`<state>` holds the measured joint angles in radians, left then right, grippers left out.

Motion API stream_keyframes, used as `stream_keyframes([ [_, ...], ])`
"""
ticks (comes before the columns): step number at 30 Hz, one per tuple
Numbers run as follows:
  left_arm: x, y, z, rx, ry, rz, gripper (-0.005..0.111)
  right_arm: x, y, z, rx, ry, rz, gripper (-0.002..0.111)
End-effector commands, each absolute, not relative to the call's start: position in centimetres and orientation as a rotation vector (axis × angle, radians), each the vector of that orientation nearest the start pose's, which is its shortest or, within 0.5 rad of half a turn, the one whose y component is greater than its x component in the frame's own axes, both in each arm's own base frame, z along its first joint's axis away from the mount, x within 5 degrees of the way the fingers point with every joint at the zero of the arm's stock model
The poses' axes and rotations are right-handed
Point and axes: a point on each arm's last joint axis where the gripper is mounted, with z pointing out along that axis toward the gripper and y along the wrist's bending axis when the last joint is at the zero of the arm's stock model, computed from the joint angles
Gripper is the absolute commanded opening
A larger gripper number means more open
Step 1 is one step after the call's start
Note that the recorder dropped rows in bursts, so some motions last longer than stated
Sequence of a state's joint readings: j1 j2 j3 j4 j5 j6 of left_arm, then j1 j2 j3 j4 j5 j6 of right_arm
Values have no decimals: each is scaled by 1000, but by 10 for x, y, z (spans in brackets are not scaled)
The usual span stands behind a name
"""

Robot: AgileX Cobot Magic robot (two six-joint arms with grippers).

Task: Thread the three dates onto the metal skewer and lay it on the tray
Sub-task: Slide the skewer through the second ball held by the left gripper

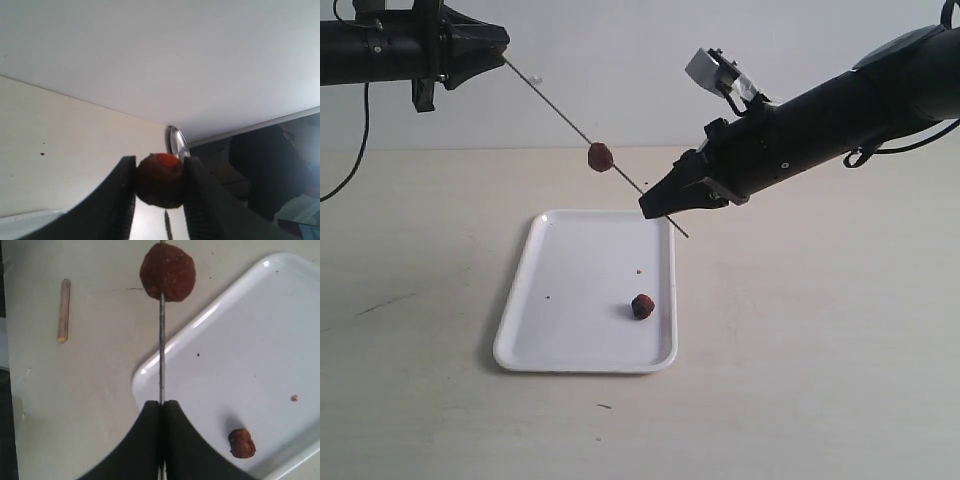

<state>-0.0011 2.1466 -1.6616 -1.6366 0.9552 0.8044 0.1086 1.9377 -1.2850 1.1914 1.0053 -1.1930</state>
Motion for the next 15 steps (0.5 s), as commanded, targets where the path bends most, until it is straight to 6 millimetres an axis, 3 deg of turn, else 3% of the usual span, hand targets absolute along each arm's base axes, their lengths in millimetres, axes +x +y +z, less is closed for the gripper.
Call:
stream_keyframes([
  [1, 474, -81, 249, -148, 2003, -1498, 31, 378, 111, 205, -709, 2290, 1096, 0],
  [15, 472, -82, 250, -125, 2001, -1528, 31, 384, 110, 204, -641, 2285, 1062, 0],
])
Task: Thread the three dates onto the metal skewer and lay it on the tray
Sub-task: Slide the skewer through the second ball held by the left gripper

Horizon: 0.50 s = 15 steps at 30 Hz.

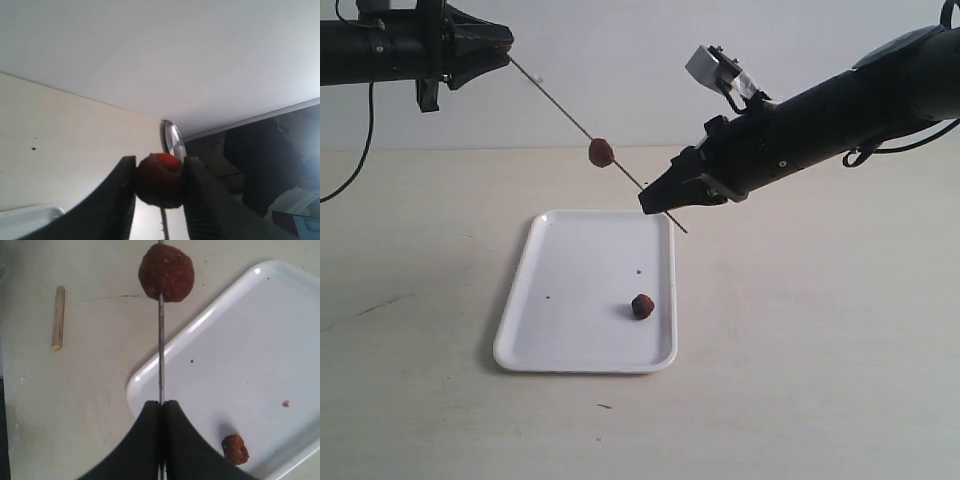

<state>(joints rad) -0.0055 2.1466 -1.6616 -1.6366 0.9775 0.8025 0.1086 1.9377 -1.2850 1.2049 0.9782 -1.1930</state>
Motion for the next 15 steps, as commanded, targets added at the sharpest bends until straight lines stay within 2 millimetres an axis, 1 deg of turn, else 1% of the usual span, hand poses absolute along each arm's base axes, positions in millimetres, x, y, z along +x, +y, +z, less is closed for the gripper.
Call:
stream_keyframes([
  [1, 472, -82, 250, -125, 2001, -1528, 31, 385, 110, 204, -627, 2283, 1050, 0],
  [6, 471, -83, 251, -114, 2000, -1542, 31, 388, 110, 207, -563, 2263, 1061, 0],
  [9, 471, -83, 251, -103, 1999, -1542, 31, 388, 114, 207, -563, 2258, 1072, 0],
  [12, 470, -84, 251, -98, 1999, -1543, 31, 386, 129, 207, -579, 2255, 1042, 0],
  [15, 470, -88, 251, -88, 2001, -1551, 31, 390, 141, 206, -528, 2257, 958, 0],
])
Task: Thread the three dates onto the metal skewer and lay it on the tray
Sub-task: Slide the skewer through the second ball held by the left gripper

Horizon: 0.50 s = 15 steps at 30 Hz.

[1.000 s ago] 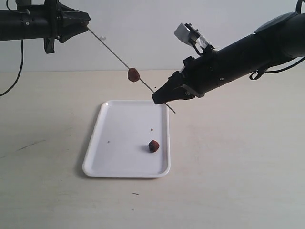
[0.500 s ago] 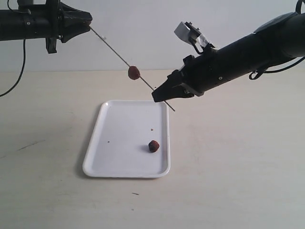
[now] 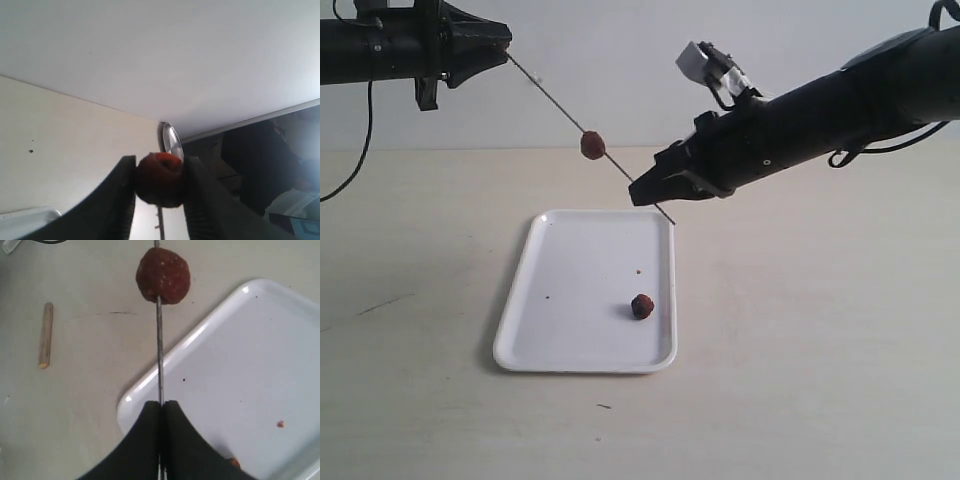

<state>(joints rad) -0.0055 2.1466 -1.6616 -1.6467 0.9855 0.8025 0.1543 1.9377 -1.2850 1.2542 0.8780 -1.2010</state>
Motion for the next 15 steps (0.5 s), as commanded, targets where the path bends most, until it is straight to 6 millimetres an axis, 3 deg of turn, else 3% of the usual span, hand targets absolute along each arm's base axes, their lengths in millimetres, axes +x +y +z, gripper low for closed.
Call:
stream_keyframes([
  [1, 469, -89, 251, -84, 2002, -1554, 31, 391, 145, 207, -505, 2258, 937, 0],
  [15, 467, -90, 252, -49, 2002, -1581, 31, 407, 155, 231, -429, 2161, 976, 0],
])
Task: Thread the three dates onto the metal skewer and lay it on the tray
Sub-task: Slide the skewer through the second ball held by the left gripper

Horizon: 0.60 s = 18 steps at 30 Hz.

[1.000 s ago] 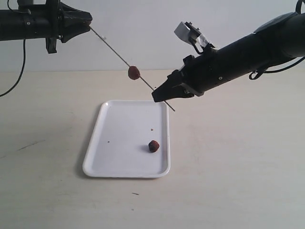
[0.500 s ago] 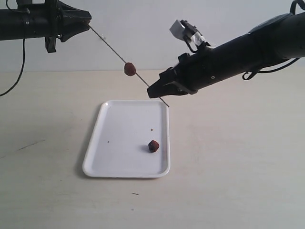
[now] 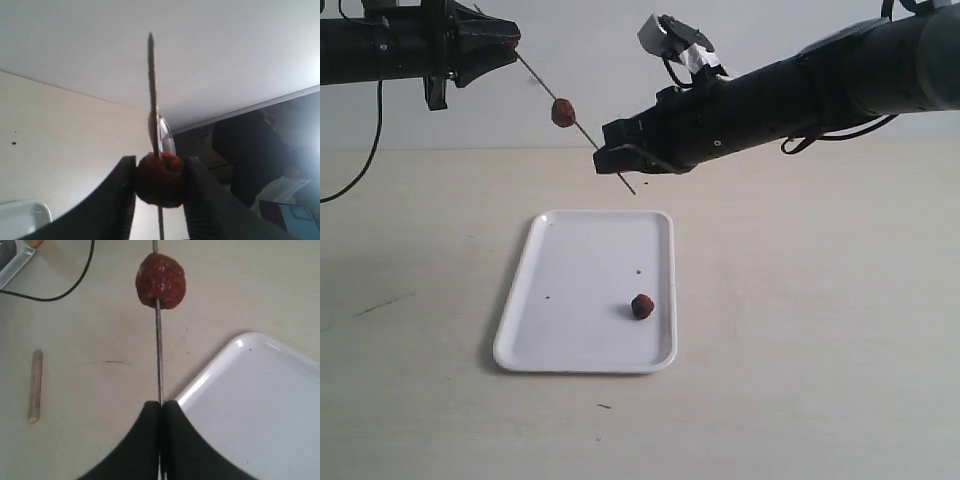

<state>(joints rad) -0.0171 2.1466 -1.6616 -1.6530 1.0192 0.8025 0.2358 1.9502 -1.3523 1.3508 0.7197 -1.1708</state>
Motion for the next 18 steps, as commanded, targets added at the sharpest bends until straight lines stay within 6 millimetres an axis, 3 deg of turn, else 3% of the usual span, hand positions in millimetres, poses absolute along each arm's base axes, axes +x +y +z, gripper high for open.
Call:
stream_keyframes([
  [1, 466, -91, 252, -44, 2004, -1583, 31, 409, 155, 232, -424, 2158, 979, 0],
  [18, 456, -127, 250, 95, 2045, -1606, 31, 440, 165, 236, -318, 2100, 1086, 0],
])
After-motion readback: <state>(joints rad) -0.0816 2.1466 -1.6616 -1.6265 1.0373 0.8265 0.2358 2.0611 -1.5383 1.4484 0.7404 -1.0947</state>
